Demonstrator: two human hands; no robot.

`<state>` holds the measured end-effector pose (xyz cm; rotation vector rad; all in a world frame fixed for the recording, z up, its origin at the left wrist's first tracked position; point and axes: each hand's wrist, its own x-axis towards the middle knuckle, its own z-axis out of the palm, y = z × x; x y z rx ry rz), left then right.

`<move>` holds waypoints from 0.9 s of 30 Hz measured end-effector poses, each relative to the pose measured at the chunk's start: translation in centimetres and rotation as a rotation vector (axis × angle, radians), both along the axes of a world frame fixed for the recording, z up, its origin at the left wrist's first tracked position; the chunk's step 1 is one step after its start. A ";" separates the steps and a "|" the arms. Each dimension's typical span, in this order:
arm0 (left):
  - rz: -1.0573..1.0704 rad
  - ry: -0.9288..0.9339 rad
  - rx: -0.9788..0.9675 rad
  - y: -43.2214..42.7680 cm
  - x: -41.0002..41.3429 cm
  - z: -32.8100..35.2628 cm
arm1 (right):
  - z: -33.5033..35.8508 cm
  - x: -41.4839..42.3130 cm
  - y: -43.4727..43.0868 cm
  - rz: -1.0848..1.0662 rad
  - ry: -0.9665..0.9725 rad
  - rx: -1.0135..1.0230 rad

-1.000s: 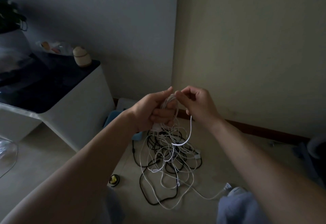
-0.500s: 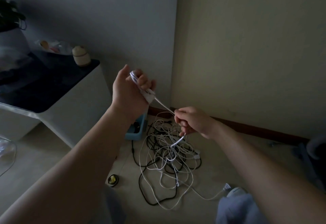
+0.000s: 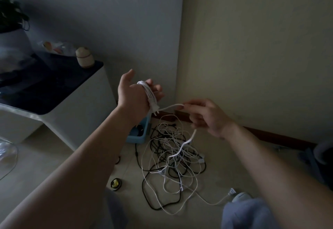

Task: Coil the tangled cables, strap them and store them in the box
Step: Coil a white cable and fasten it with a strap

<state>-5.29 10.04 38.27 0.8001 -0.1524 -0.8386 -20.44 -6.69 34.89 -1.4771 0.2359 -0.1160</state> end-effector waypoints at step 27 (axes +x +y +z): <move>-0.815 -0.200 0.181 -1.5 -4.0 -0.3 | 0.8 0.6 -1.4 -0.317 -0.141 -0.333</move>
